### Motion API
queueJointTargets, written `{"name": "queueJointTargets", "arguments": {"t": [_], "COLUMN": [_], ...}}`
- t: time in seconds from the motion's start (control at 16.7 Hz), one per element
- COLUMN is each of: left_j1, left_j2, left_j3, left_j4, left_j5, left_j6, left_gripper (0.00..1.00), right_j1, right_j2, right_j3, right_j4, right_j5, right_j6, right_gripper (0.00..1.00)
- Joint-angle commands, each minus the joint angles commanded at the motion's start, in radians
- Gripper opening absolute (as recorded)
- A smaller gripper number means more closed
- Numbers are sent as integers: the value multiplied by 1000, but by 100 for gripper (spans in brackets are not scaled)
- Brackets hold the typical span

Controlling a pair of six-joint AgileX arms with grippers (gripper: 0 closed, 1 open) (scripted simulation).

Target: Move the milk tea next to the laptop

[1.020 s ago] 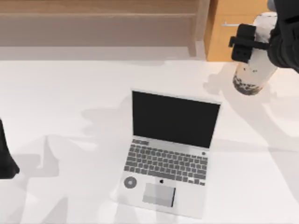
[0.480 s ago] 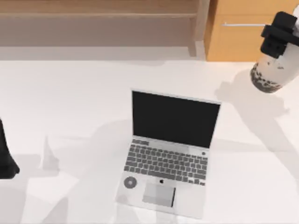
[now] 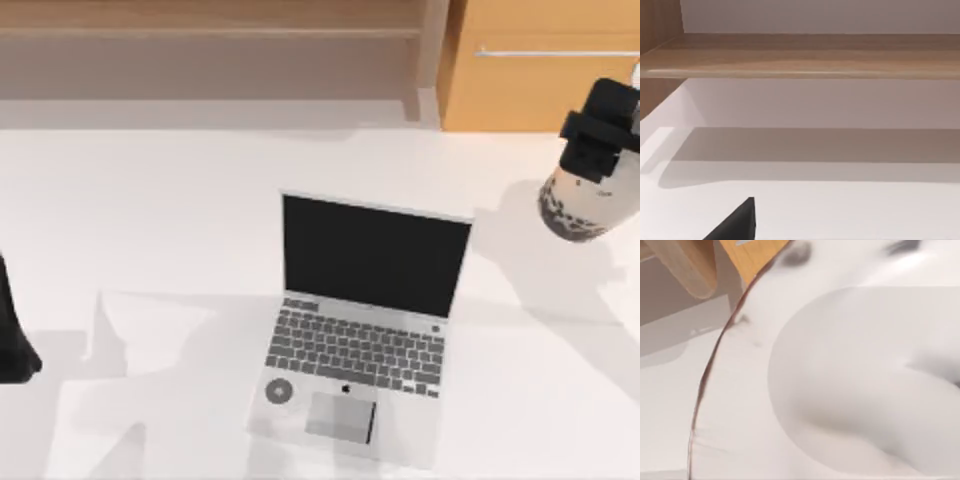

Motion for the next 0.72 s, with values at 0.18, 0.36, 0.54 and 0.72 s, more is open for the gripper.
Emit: {"name": "queueJointTargets", "arguments": {"t": [0.18,0.36,0.54,0.72], "left_j1": [0,0,0,0], "left_j2": [0,0,0,0], "left_j3": [0,0,0,0], "left_j4": [0,0,0,0], "left_j5": [0,0,0,0], "left_j6": [0,0,0,0], "left_gripper": [100,100,100,100], "right_j1": [116,247,293,293], "right_j2": [-13,12,32,32], "right_j3": [-73,-178,-218,-218], "right_j4": [-15,-25,-23,-23], "right_j5": [40,81,102,102], "right_j6": [4,-7,-27,-27], "right_gripper": [0,0,0,0]}}
